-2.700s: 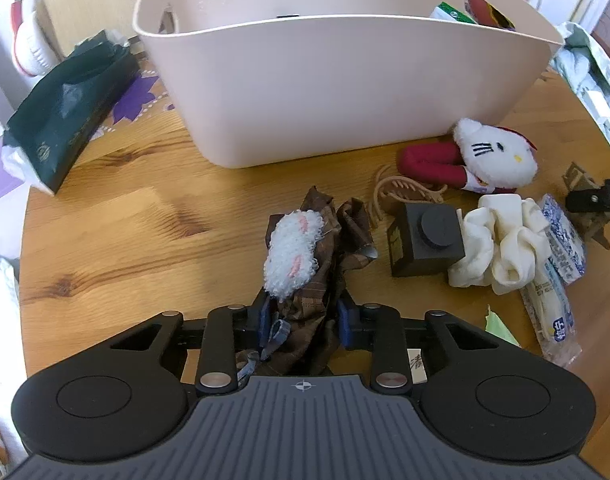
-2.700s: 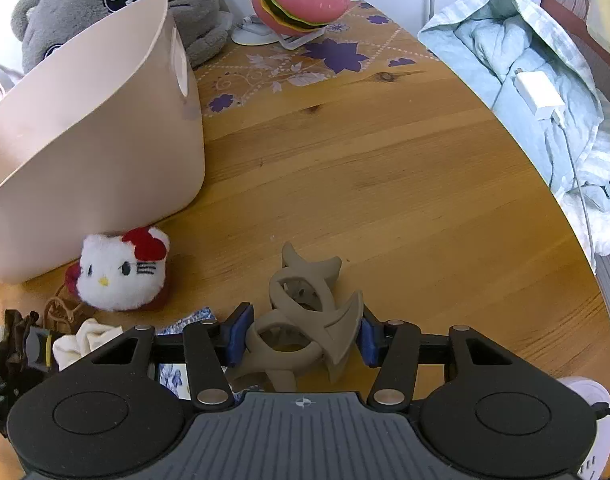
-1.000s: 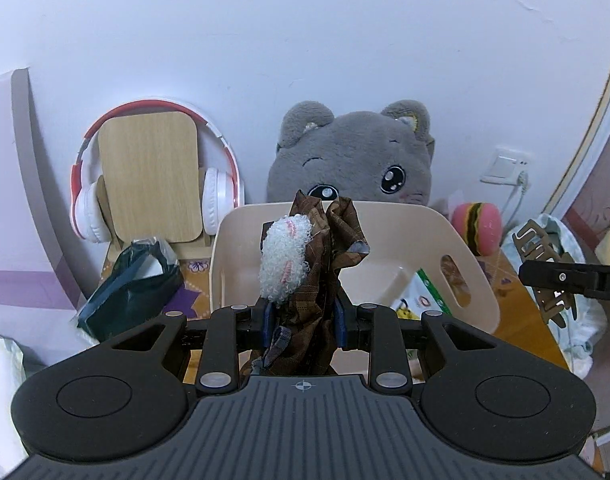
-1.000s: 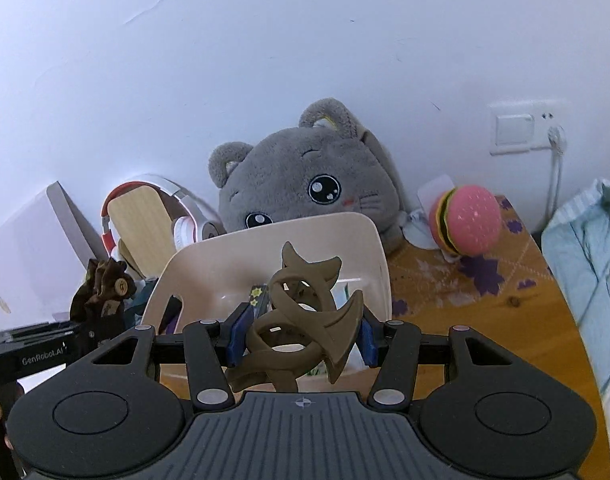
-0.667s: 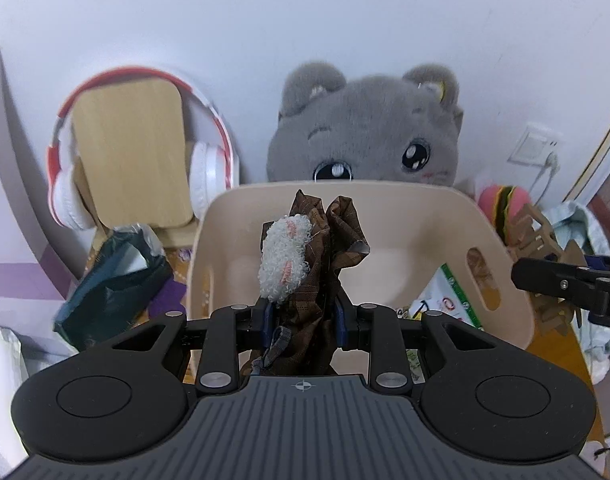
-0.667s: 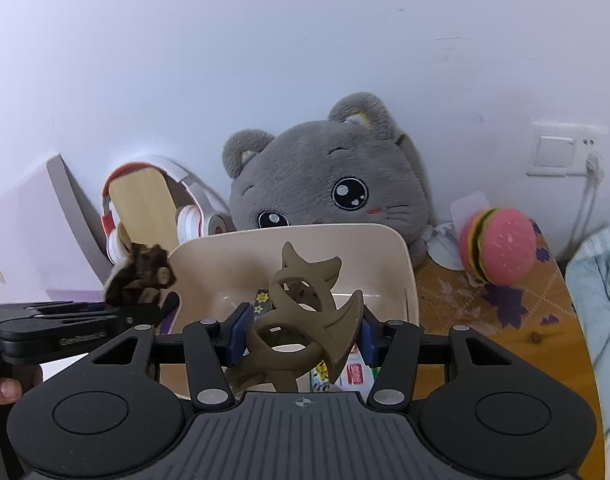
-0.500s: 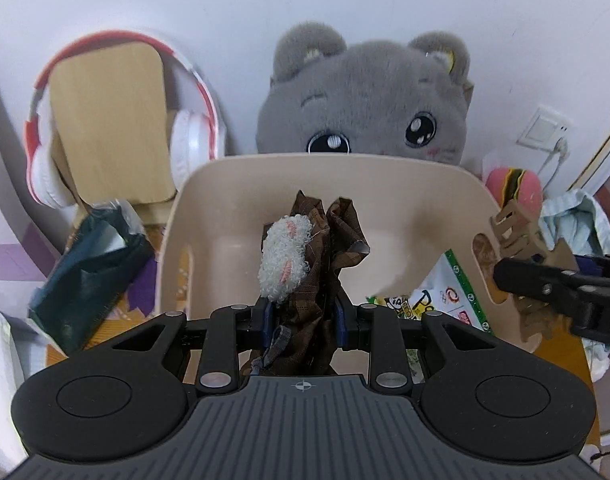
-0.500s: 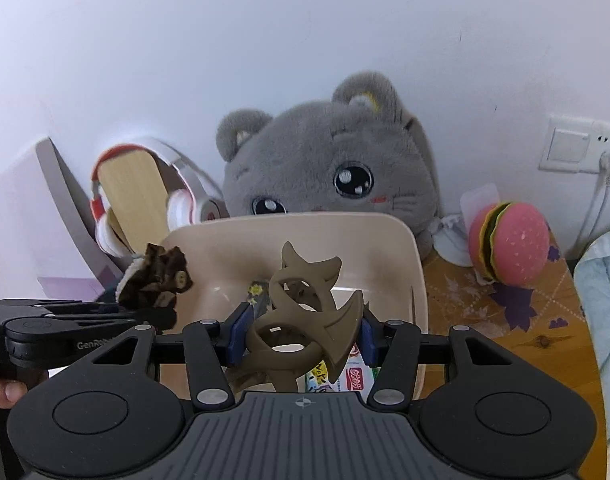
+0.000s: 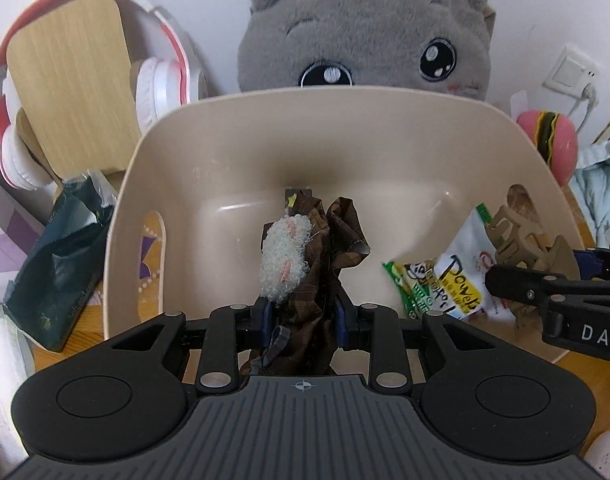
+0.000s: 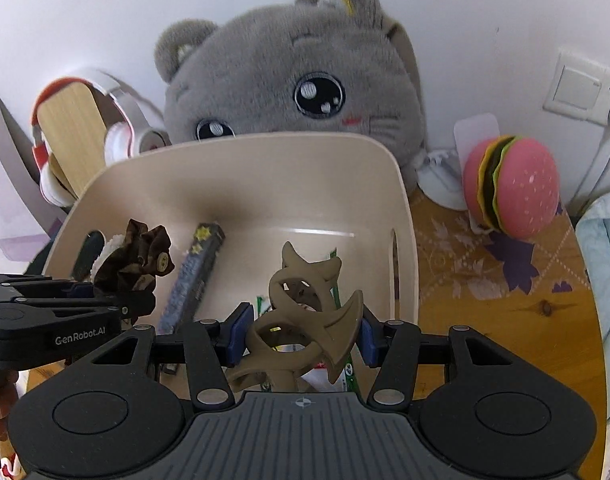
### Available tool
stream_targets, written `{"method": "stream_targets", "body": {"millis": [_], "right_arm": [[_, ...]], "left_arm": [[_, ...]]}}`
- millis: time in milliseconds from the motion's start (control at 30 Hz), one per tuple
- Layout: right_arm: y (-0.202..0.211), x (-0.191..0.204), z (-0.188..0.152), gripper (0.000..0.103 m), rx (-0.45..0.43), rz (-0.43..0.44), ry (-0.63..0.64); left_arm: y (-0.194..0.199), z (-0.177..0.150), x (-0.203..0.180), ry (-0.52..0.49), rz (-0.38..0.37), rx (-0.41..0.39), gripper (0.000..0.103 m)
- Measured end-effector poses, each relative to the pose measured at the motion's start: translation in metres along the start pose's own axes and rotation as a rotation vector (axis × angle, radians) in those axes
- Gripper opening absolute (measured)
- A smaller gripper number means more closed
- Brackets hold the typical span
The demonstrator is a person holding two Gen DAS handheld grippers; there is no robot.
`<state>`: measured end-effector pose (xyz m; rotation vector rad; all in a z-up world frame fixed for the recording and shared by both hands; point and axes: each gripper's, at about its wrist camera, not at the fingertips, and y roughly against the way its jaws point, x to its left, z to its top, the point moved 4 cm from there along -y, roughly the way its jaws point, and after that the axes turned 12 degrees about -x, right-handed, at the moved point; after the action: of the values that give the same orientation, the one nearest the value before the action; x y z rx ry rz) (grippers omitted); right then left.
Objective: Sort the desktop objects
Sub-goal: 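Lift both items over the beige basket and open both tools to release them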
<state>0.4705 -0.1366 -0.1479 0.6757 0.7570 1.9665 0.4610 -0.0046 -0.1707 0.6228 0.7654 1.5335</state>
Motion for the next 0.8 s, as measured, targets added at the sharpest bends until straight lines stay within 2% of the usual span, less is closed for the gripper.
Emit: {"method": "stream_targets", "body": {"millis": [67, 167, 200, 233, 267, 300, 333, 467, 500, 800], "right_arm": [[-0.004, -0.001, -0.003, 0.050, 0.018, -0.003, 0.004], [-0.007, 0.000, -0.004, 0.050, 0.029, -0.003, 0.016], [-0.008, 0.001, -0.004, 0.053, 0.037, 0.002, 0.017], [-0.007, 0.001, -0.004, 0.061, 0.037, 0.005, 0.019], [-0.007, 0.002, -0.004, 0.065, 0.031, 0.004, 0.028], [-0.006, 0.003, -0.003, 0.073, 0.023, 0.002, 0.040], [-0.005, 0.004, -0.002, 0.079, 0.012, -0.003, 0.054], [0.001, 0.005, 0.000, 0.090, -0.016, 0.010, 0.054], [0.002, 0.005, 0.001, 0.098, -0.018, -0.001, 0.053], [0.020, 0.011, 0.002, 0.103, -0.054, -0.009, 0.090]], "left_arm": [[-0.003, -0.002, -0.001, 0.000, 0.000, 0.005, 0.031], [-0.001, -0.003, -0.004, 0.010, -0.018, 0.004, 0.044], [0.001, -0.003, -0.005, 0.012, -0.023, -0.005, 0.052], [0.002, -0.002, -0.006, 0.012, -0.020, -0.013, 0.061], [0.005, -0.001, -0.007, 0.009, -0.016, -0.026, 0.064], [0.008, 0.001, -0.008, 0.007, -0.017, -0.038, 0.067], [0.010, 0.002, -0.008, 0.008, -0.023, -0.048, 0.068], [0.016, 0.005, -0.004, 0.043, -0.013, -0.057, 0.072], [0.017, 0.005, -0.003, 0.052, -0.017, -0.054, 0.072], [0.037, -0.003, 0.000, 0.030, -0.026, -0.057, 0.072]]}}
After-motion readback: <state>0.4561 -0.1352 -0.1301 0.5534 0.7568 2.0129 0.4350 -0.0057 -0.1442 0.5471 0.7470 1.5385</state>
